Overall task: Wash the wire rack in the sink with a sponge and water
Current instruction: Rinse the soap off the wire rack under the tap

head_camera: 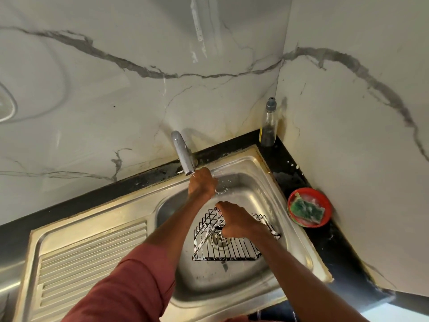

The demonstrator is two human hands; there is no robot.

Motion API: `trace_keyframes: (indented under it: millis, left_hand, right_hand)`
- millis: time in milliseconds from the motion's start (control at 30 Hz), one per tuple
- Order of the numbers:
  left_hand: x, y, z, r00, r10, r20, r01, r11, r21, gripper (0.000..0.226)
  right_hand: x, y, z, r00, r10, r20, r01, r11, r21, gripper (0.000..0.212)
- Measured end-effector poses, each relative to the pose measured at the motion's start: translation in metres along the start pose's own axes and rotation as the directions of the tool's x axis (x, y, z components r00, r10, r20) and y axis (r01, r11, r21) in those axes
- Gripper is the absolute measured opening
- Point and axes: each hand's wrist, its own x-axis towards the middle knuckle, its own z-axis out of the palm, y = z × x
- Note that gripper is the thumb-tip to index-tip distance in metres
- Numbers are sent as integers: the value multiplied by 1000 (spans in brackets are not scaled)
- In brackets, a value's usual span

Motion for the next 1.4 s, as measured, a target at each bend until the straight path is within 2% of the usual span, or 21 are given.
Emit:
trace_keyframes:
  millis: [133,200,233,267,333,400,467,567,667,867,967,1100,1200,1267,1333,1400]
  left_hand:
    - [2,-7,3,999,-35,-38,34,999,-40,15]
    - [7,-15,8,991,-112,75,127,958,-257,17]
    - [9,-21,10,971,-145,188,215,871,-442,17]
    - [11,-29,11,939,-136,315,309,736,-603,16]
    - [7,-44,8,865,-3,502,459,406,-790,16]
    - [0,-59,4,819,135,557,546,113,-830,56]
    - [-6,-72,3,817,223,532,565,-130,-815,83]
    - [-21,-87,0,848,216,484,530,-353,-771,103]
    - [-33,-92,-5,863,217,457,499,-508,-702,103]
    - [-64,-92,-19,892,226,391,443,-601,-665,63]
    - [-74,-96,-20,898,227,378,437,-571,-695,54]
    - [-87,-109,-22,920,214,329,392,-446,-805,48]
    - [-90,-117,-21,939,229,258,333,-405,-851,52]
    - [-91,-118,-23,964,148,220,260,-380,-888,45]
    - [-90,-116,-25,989,11,150,148,-263,-954,48]
    - [-91,-116,-26,987,-108,116,109,-69,-992,52]
  right_hand:
    - [-3,-1,-4,1000,19,-1,-19,999,26,85]
    - [-6,-3,-6,1000,27,-4,-27,999,45,90]
    - [-8,-4,-6,999,34,-14,-33,998,55,90]
    - [-10,-5,-7,999,43,-25,-41,997,67,88]
    - [-12,-4,-8,997,62,-54,-56,992,111,83]
    - [-16,-5,-10,993,82,-81,-69,985,160,84]
    - [-21,-2,-13,987,114,-110,-84,965,249,91]
    - [-29,-3,-16,972,177,-157,-106,919,378,95]
    - [-35,-2,-19,949,241,-203,-119,871,476,99]
    - [-44,-3,-15,908,306,-287,-73,790,608,97]
    - [-47,-4,-15,886,333,-323,-48,758,651,97]
    - [-52,-5,-14,857,373,-356,-66,764,642,90]
    - [-58,-5,-21,849,385,-361,-50,739,672,77]
    - [-58,-3,-27,845,387,-370,-21,714,699,65]
    - [-57,-2,-31,839,399,-369,1,678,735,57]
    - [-53,-2,-33,829,418,-372,26,635,772,49]
